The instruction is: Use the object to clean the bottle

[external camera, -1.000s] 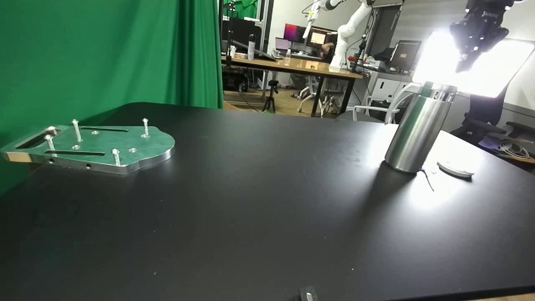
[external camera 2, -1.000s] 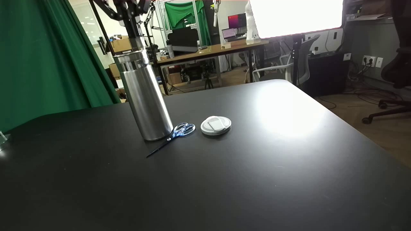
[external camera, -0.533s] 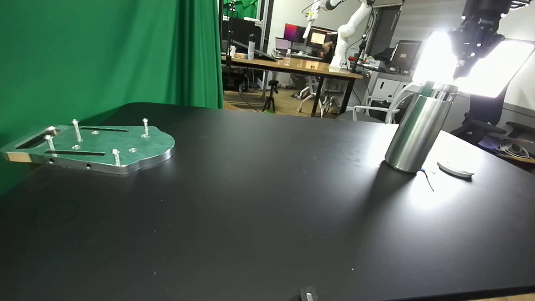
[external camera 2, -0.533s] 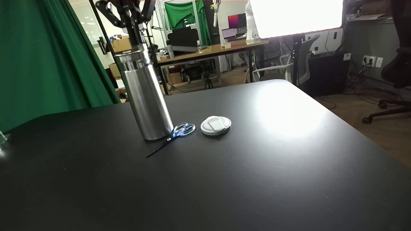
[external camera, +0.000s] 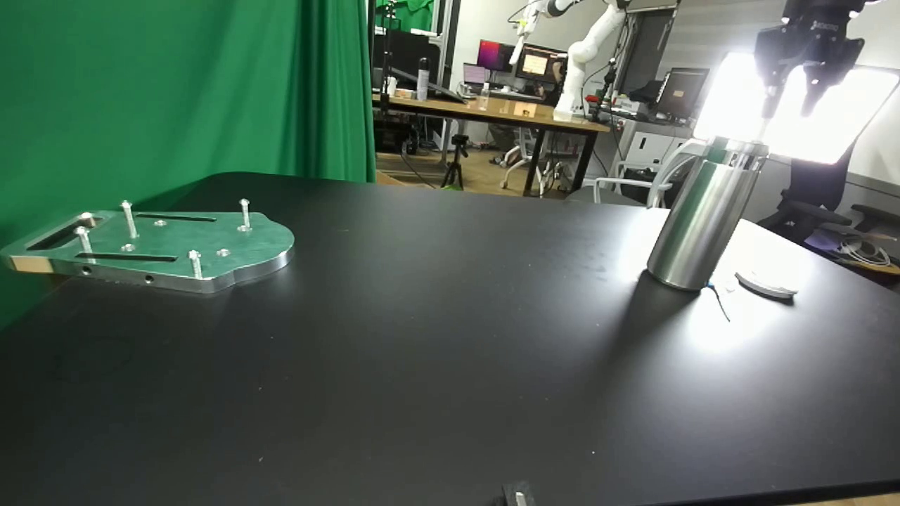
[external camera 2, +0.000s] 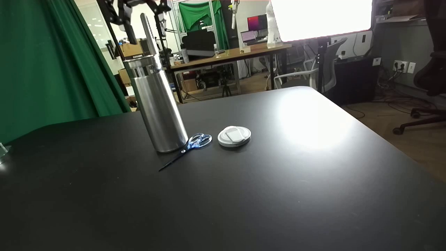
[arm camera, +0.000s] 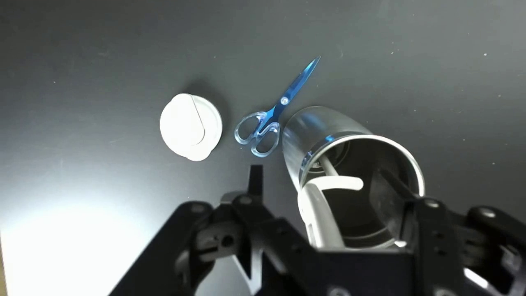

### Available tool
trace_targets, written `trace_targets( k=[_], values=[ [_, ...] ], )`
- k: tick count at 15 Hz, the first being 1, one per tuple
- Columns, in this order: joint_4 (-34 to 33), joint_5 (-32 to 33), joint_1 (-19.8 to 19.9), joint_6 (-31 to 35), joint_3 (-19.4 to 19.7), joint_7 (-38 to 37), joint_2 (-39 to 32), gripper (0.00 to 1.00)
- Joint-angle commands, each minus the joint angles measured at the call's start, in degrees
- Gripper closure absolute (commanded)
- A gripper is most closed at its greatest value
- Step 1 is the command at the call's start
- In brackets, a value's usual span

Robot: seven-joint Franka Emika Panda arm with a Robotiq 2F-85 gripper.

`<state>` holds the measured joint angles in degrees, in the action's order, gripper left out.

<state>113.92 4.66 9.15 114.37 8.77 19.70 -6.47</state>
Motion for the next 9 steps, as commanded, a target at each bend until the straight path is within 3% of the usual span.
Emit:
trace_targets(
  k=[1,4,5,9],
  values=[
    [3.08,1.22,-0.41,-2.46,-0.43,-2.77,6.98,0.01],
    [4.55,1.47,-0.79,-6.08,-0.56,-3.98,11.57,0.0],
    [1.77,0.13,-0.51,-4.35,-0.18,-0.94,7.16,0.0],
    [3.58,0.64,-0.83,-6.17,-0.17,-1.68,10.94,0.0]
  ],
)
